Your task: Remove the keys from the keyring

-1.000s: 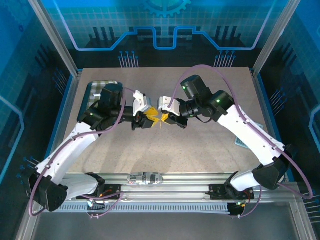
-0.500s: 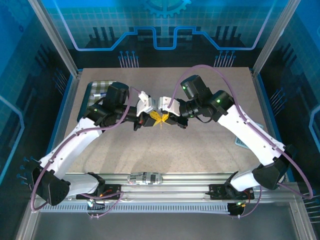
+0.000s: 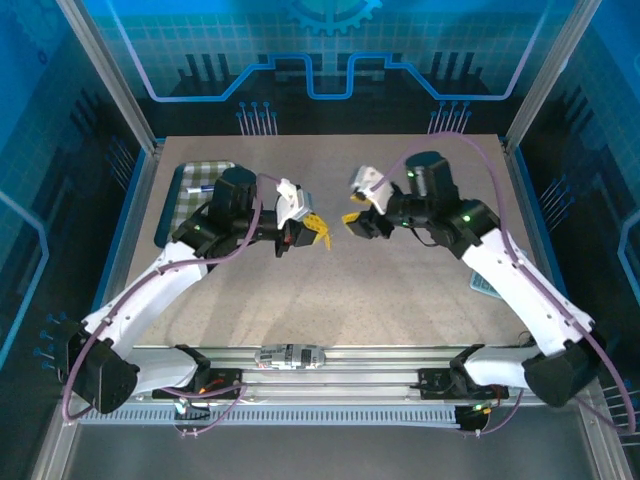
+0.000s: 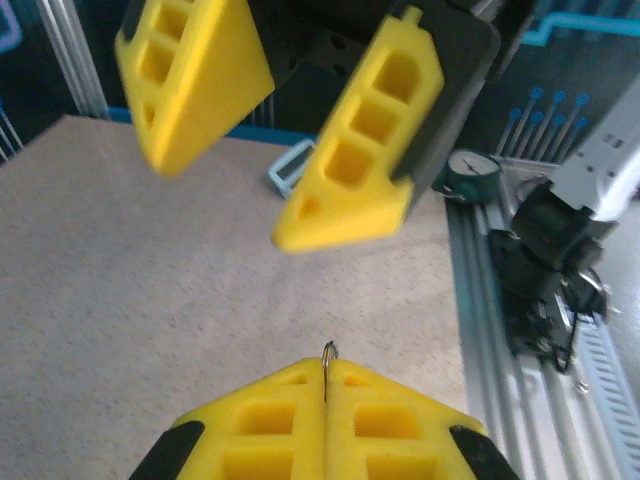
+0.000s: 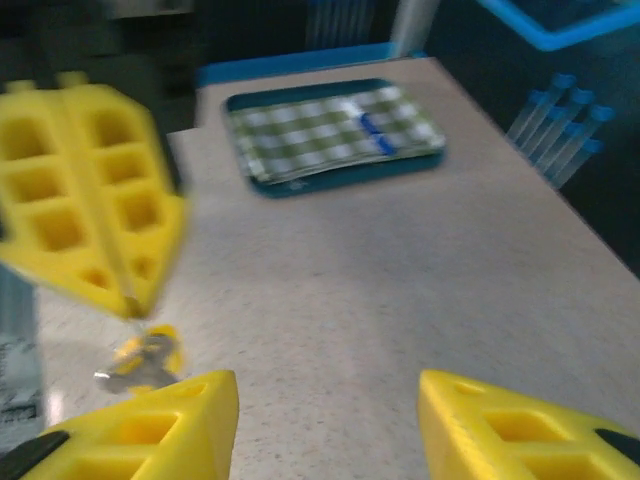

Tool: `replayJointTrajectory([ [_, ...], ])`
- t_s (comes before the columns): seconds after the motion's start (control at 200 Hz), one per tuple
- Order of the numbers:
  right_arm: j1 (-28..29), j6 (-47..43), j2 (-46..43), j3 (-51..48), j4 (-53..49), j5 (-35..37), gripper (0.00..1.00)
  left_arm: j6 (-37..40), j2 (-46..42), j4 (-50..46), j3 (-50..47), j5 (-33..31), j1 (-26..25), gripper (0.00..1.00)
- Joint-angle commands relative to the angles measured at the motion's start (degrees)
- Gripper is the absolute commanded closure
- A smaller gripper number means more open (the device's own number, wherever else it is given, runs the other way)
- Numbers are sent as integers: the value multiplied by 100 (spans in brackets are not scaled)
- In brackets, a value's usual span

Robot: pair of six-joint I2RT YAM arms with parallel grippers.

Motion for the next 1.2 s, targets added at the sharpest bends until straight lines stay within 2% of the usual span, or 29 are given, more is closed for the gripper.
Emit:
replayJointTrajectory([
  [0.0,-379,1763,-471,-961,2493,-562,50,-1277,-129,2409,-452,-153,-40,100],
  [0.18,-490,3361,-468,-2041,5139,-1200,65,-2722,89,5420,-1083,-195,-40,100],
  [0.285,-476,4057,-438,-2616,6655,-1456,65,-3320,204,6786,-1418,-212,-37,100],
  [0.36,-439,4246,-430,-2778,7202,-1553,66,-3681,301,7320,-1504,-111,-40,100],
  [0.55,-241,4359,-390,-2931,7896,-1805,67,-4158,512,8256,-1577,-35,-40,100],
  [0.751,-24,4308,-330,-2994,8205,-1554,69,-4691,843,8890,-1410,93,-34,100],
  [0.896,14,4454,-207,-2935,8479,-1589,74,-4828,948,8974,-1359,208,-44,100],
  [1.146,143,4420,-52,-2802,8399,-1712,74,-4785,896,8975,-1397,130,-48,100],
  [1.196,155,4424,-28,-2782,8406,-1755,77,-4782,895,8983,-1394,146,-44,100],
])
